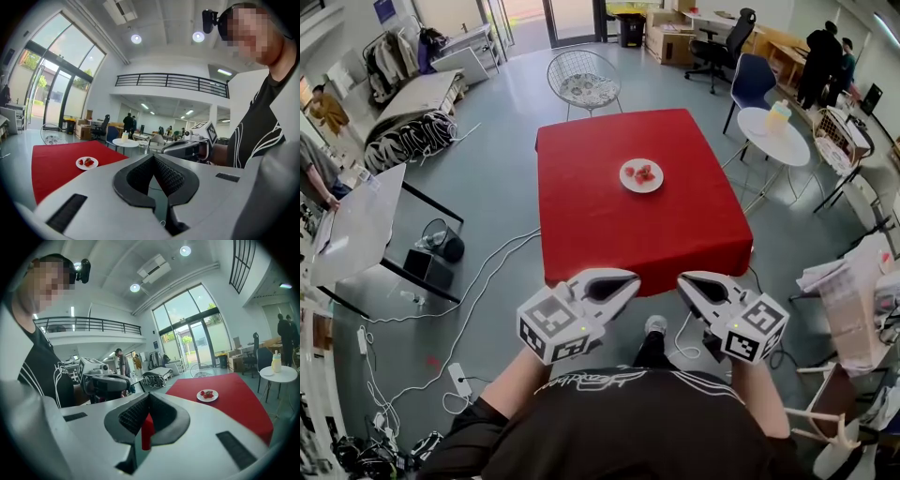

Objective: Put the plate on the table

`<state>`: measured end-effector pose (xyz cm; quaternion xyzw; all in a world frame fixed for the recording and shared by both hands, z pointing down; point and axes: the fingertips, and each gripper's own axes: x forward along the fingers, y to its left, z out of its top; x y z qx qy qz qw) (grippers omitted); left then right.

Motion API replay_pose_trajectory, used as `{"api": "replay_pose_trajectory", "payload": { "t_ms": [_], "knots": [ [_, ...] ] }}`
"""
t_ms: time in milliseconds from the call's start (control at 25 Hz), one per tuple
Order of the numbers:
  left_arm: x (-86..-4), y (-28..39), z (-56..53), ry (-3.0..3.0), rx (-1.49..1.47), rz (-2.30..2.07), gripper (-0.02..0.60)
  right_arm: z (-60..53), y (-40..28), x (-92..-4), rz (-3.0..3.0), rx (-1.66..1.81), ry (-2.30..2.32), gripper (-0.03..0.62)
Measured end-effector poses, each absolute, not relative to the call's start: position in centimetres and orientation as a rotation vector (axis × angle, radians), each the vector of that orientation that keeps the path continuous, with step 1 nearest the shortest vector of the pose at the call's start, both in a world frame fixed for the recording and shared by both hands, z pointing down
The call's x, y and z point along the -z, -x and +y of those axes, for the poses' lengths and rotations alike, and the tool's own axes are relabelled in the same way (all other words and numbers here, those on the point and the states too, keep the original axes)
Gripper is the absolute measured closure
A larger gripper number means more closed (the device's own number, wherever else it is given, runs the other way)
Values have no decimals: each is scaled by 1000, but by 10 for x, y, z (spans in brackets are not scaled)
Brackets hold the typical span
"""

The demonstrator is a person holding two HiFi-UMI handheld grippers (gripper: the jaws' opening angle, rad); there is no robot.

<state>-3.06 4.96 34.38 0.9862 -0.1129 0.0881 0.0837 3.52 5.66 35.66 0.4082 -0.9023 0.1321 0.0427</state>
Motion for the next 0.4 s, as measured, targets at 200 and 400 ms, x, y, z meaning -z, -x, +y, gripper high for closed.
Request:
{"api": "replay_pose_trajectory", "payload": {
  "t_ms": [200,400],
  "knots": [
    [-348,30,44,-2924,-266,-350,577,50,-35,-360,-2768,-428,-1232,586],
    [-355,34,40,-2904,-271,-367,577,45,-30,-365,-2770,-438,-1215,586]
  ]
}}
